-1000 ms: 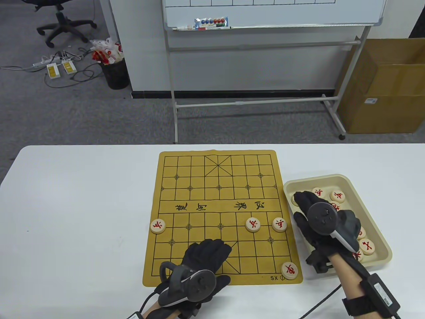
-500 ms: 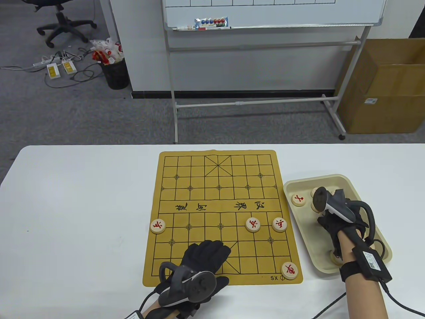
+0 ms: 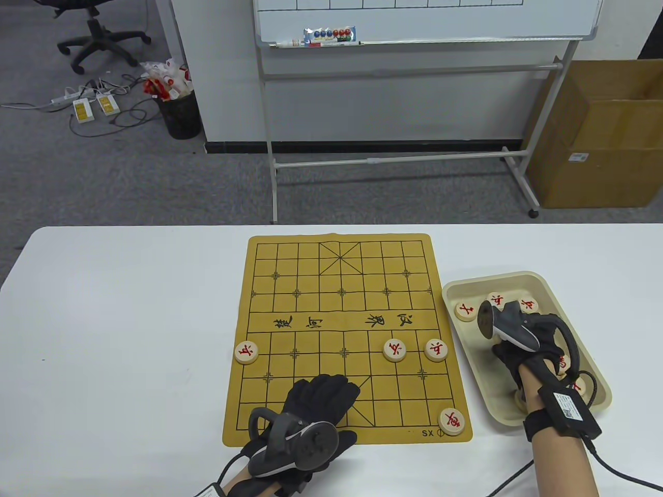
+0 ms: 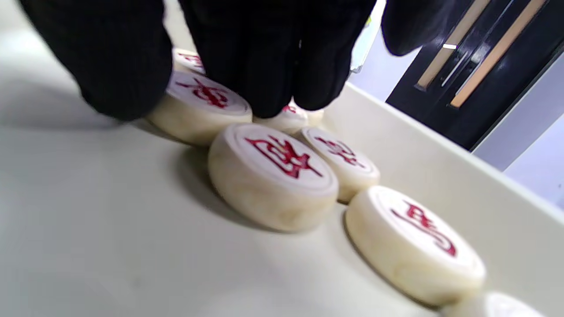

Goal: Set up Chinese chess pieces

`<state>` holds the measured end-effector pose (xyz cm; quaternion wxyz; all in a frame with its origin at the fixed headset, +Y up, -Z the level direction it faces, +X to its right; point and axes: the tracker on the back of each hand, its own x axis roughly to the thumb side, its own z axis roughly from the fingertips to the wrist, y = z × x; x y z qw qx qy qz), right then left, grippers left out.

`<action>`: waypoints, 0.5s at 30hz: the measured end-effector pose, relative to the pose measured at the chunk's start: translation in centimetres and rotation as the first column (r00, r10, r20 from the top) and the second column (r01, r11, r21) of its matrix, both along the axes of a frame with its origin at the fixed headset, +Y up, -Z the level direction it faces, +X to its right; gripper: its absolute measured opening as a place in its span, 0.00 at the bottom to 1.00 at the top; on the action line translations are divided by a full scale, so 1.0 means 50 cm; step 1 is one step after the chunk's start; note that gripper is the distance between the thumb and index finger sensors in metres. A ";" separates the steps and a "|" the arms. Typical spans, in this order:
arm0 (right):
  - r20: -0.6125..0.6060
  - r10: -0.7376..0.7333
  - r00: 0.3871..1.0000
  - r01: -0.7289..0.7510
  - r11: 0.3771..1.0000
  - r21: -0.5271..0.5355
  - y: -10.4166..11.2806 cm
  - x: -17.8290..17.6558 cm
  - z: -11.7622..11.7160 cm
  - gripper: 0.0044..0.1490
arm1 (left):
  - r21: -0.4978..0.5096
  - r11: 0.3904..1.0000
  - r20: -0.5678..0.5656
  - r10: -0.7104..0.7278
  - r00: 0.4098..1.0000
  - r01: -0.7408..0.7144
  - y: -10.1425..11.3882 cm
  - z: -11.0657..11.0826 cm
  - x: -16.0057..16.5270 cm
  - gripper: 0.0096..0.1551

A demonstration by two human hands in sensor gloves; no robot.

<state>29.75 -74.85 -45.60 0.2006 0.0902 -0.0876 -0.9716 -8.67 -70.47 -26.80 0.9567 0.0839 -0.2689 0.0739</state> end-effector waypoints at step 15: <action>-0.016 -0.001 1.000 0.001 1.000 0.007 -0.009 -0.008 0.007 0.49 | 0.002 1.000 -0.002 0.000 1.000 0.000 0.000 0.000 0.001 0.48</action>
